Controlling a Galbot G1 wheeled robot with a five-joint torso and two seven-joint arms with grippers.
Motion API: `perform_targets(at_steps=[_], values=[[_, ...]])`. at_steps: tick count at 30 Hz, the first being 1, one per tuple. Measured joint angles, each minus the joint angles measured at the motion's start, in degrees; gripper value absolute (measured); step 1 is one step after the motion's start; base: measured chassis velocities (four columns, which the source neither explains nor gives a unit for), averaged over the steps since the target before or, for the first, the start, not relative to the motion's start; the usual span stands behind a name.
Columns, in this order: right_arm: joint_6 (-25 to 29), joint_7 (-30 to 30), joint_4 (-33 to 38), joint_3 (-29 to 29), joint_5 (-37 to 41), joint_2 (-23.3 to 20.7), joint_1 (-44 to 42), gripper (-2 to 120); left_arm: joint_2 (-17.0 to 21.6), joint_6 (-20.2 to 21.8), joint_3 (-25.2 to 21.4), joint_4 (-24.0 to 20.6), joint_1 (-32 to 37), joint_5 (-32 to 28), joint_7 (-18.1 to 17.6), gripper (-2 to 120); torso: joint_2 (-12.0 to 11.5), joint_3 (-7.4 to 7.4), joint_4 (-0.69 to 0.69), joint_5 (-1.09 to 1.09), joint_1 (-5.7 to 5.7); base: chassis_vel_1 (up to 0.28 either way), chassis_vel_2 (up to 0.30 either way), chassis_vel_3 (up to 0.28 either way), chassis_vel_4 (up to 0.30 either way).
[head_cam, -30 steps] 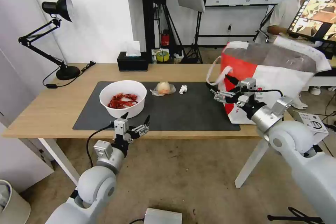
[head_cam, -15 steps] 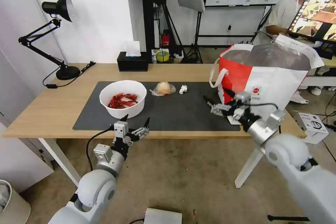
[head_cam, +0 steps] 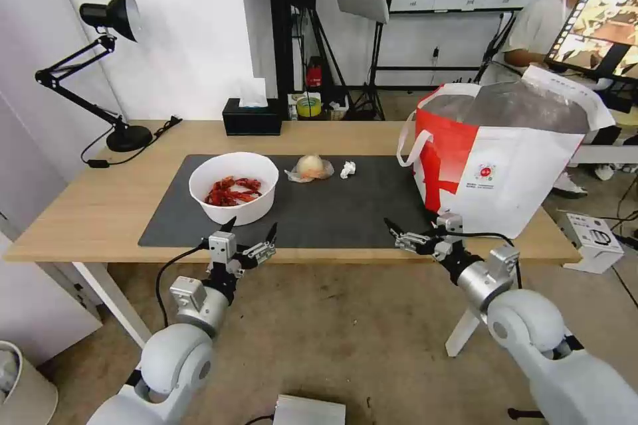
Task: Pick up the trash from the table and place it into the takeout bag.
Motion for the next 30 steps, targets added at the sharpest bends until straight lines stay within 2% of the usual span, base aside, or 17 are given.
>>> perform_targets(at_steps=[16,30], values=[[2.52,0.53,1.24,1.43,-2.26,2.88,-5.05,100,0.08,-0.03,-1.00,0.34,2.00,0.78,0.47,100,0.00,0.00,0.00,0.00,0.00,0.000,0.000,0.000,0.000],[2.74,1.88,2.18,1.14,-2.80,3.83,-6.06,100,1.03,-0.10,-2.47,-0.13,3.23,0.76,0.78,100,0.00,0.00,0.00,0.00,0.00,0.000,0.000,0.000,0.000]])
